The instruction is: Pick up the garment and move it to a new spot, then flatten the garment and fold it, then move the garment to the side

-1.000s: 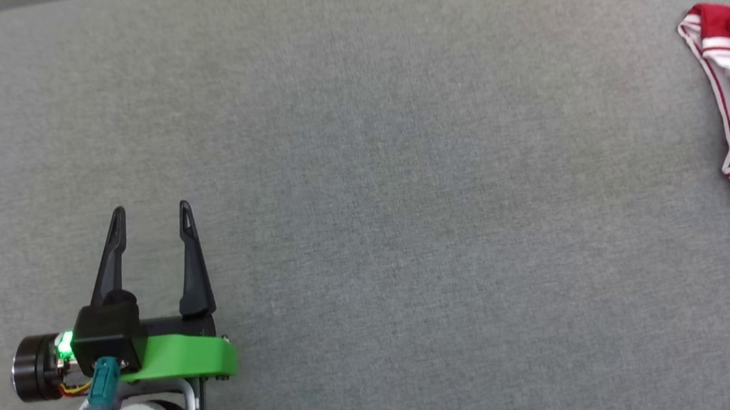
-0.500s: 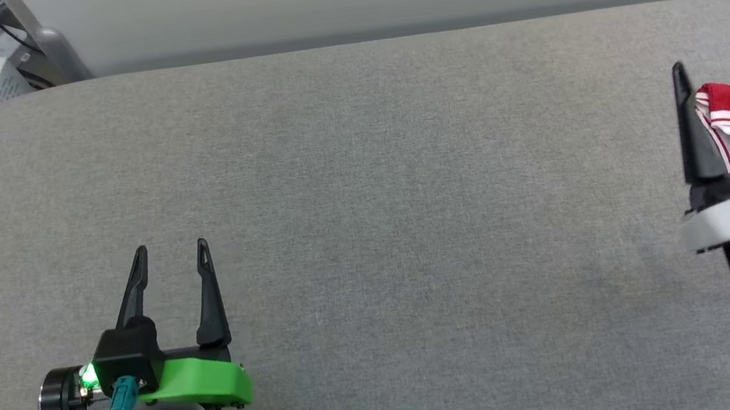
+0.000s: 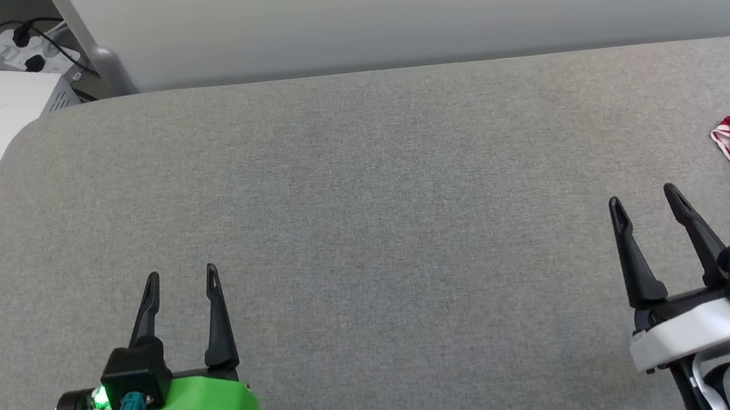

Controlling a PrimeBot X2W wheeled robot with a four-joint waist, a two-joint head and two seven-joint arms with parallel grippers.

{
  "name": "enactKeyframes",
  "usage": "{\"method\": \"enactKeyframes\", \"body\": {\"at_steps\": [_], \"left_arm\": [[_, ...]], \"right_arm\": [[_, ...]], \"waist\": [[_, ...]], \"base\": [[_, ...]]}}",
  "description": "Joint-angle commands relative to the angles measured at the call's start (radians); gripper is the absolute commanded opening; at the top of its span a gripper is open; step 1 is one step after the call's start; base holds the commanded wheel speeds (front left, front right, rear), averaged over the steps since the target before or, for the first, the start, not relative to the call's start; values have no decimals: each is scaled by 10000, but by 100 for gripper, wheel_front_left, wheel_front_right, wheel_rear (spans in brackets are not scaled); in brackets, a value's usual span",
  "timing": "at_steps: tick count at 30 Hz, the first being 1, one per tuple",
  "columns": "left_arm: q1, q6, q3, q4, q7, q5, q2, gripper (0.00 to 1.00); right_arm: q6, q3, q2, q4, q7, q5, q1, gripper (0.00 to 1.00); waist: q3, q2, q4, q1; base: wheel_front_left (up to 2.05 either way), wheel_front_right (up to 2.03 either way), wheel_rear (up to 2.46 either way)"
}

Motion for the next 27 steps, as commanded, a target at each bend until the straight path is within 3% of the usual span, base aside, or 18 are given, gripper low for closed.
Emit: {"method": "enactKeyframes", "body": {"at_steps": [1, 20, 21, 27], "left_arm": [[127, -77, -4, 33, -59, -23, -42, 100], [305, -84, -168, 275, -59, -20, -154, 100], [179, -67, -170, 269, 8, -60, -111, 0], [183, -59, -166, 243, 78, -40, -112, 0]], "right_arm": [[-9, -23, 46, -98, -51, 20, 225, 100], [-9, -262, 249, -203, -52, -33, 1105, 100], [0, -282, 228, -222, 1, -3, 949, 0], [0, -276, 228, -228, 67, -31, 937, 0]], "waist": [[-10, 0, 33, 1], [-165, 0, 70, 1], [-166, 0, 67, 1], [-188, 0, 54, 1]], "base": [[0, 0, 0], [0, 0, 0], [0, 0, 0], [0, 0, 0]]}}
